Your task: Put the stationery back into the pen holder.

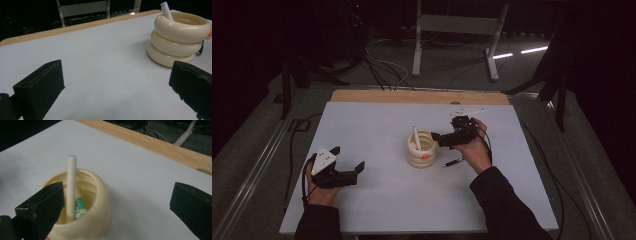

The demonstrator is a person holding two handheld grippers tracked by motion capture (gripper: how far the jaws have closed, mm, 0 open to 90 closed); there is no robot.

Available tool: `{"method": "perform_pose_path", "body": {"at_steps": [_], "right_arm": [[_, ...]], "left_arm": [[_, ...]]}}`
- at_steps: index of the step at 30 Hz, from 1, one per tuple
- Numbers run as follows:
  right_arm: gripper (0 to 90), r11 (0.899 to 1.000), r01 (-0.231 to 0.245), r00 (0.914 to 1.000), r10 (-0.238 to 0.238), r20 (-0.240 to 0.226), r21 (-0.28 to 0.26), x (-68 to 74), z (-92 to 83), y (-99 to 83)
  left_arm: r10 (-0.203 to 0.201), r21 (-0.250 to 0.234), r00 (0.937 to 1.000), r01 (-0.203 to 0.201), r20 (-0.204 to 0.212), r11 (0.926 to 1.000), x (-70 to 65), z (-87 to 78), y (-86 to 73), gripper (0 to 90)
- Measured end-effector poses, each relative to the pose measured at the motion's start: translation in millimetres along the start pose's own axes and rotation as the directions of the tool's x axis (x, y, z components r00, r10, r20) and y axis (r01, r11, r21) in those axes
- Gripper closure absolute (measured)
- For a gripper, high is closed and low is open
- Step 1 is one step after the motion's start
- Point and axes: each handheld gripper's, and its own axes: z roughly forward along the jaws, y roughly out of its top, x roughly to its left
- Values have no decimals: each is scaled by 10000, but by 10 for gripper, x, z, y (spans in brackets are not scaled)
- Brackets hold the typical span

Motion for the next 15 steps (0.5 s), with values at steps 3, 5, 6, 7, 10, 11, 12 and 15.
{"method": "perform_pose_path", "body": {"at_steps": [3,5,6,7,10,11,12,15], "right_arm": [[0,10000,-54,9999,53,134,53,-51,-33,-26],[0,9999,-80,9998,78,204,95,-83,-52,-45],[0,9999,-84,9997,81,234,122,-99,-62,-55],[0,9999,-93,9997,89,233,137,-116,-69,-65],[0,9997,-102,9996,96,266,218,-161,-96,-92],[0,9997,-88,9996,82,253,222,-174,-103,-100],[0,9997,-67,9997,62,246,239,-184,-111,-105],[0,9994,22,10000,-23,24,353,-212,-127,-122]], "left_arm": [[3,3,10000,-3,4,10000,-2,-1,1,2],[-16,-15,10000,16,-2,10000,-2,-2,1,2],[-17,-13,10000,17,-4,10000,-2,-1,1,2],[-4,1,10000,4,3,10000,-2,-1,1,2],[0,2,10000,0,11,10000,-5,1,1,2],[0,1,10000,0,12,10000,-6,1,1,2],[0,1,10000,0,12,10000,-6,1,1,2],[-2,2,10000,2,7,10000,-6,2,1,2]]}}
